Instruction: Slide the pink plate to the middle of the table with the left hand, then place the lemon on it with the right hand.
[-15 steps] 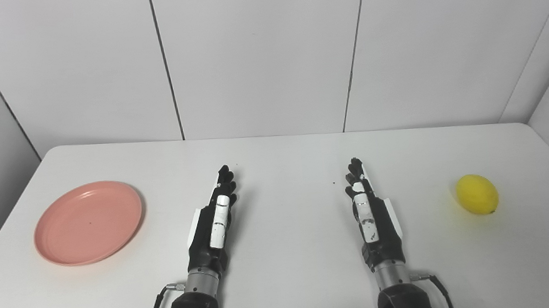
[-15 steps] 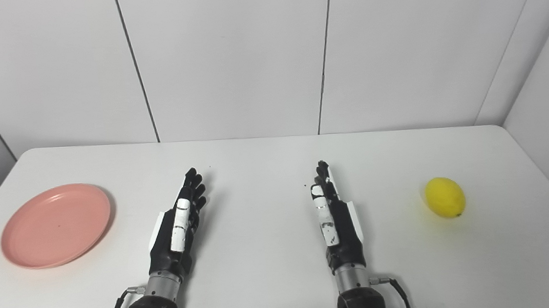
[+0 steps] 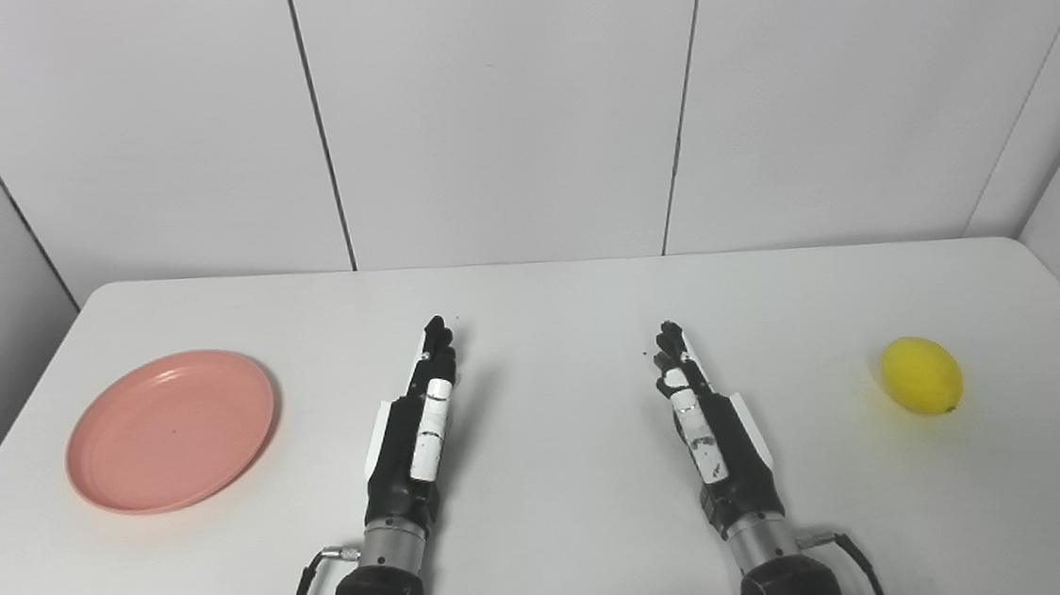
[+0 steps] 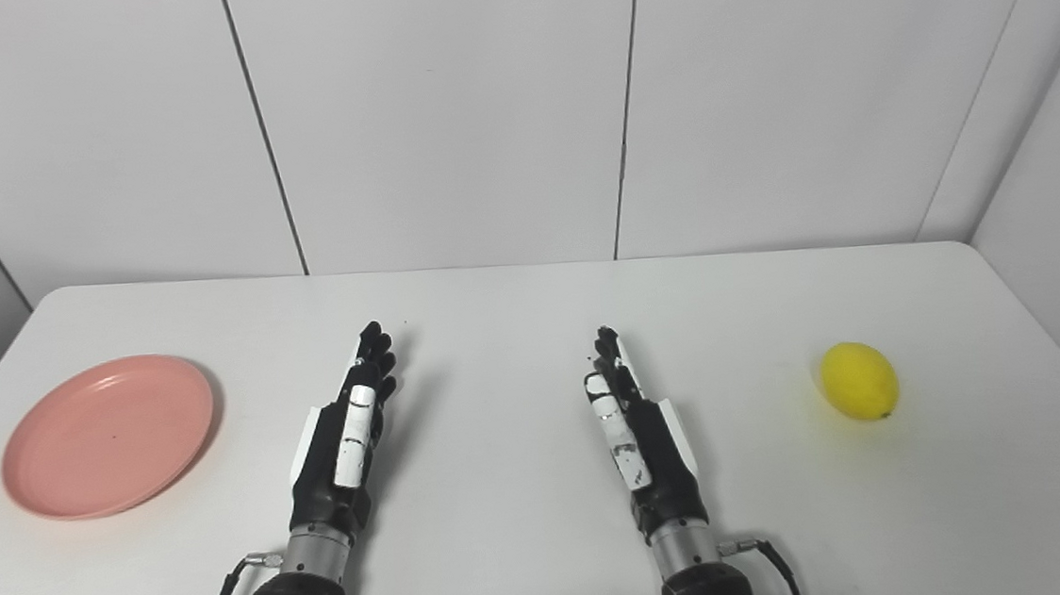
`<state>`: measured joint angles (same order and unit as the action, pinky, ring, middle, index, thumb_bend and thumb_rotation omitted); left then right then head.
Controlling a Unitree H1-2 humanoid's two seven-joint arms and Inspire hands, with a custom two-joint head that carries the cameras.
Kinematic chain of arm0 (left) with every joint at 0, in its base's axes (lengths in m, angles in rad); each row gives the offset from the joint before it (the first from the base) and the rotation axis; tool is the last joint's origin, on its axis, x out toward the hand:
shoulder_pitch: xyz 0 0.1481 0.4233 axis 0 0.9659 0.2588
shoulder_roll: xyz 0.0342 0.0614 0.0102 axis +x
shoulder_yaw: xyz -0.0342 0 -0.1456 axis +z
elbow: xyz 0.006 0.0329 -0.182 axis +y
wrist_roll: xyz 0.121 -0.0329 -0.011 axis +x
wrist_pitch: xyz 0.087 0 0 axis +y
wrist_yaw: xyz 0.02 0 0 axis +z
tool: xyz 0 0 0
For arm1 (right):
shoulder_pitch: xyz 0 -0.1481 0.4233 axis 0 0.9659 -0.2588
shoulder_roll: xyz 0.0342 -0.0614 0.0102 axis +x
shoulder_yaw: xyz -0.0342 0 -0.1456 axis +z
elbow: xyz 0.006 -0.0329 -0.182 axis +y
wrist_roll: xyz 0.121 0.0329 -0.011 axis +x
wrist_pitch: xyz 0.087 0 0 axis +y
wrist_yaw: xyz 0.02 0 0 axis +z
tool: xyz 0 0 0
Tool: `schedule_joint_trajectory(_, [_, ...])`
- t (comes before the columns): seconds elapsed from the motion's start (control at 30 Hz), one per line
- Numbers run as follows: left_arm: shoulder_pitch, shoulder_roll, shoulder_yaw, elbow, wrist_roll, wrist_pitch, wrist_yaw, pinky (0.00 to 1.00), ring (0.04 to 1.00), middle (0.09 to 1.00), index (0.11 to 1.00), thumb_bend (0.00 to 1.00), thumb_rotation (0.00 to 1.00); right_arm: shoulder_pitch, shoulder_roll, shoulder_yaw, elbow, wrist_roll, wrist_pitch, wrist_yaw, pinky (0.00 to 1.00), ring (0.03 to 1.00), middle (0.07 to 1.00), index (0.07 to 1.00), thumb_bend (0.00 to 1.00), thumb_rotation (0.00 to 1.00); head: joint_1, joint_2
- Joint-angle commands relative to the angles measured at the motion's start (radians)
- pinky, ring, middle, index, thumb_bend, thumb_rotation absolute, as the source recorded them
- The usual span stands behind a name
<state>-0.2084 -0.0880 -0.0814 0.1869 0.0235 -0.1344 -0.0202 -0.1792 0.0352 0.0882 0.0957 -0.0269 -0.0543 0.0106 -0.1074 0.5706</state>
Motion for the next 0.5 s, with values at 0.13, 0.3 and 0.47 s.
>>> schedule_joint_trajectory(0.13, [0.05, 0.003, -0.003, 0.059, 0.011, -0.028, 0.01, 1.0, 1.0, 1.0, 1.0, 0.64, 1.0, -0.021, -0.007, 0.003, -0.023, -0.01, -0.024, 0.011, 1.0, 1.0, 1.0, 1.0, 0.73, 1.0, 0.009, -0.007])
schedule_joint_trajectory(0.3, [0.053, 0.002, -0.004, 0.06, 0.008, -0.038, 0.012, 1.0, 1.0, 1.0, 1.0, 0.64, 1.0, -0.021, 0.014, -0.004, -0.018, -0.023, -0.026, -0.015, 1.0, 1.0, 1.0, 1.0, 0.74, 1.0, 0.003, -0.015])
schedule_joint_trajectory(0.47, [0.053, 0.002, -0.005, 0.06, 0.001, -0.03, 0.006, 1.0, 1.0, 1.0, 1.0, 0.64, 1.0, -0.024, 0.019, -0.013, -0.01, -0.018, -0.047, -0.019, 1.0, 1.0, 1.0, 1.0, 0.71, 1.0, 0.004, -0.016])
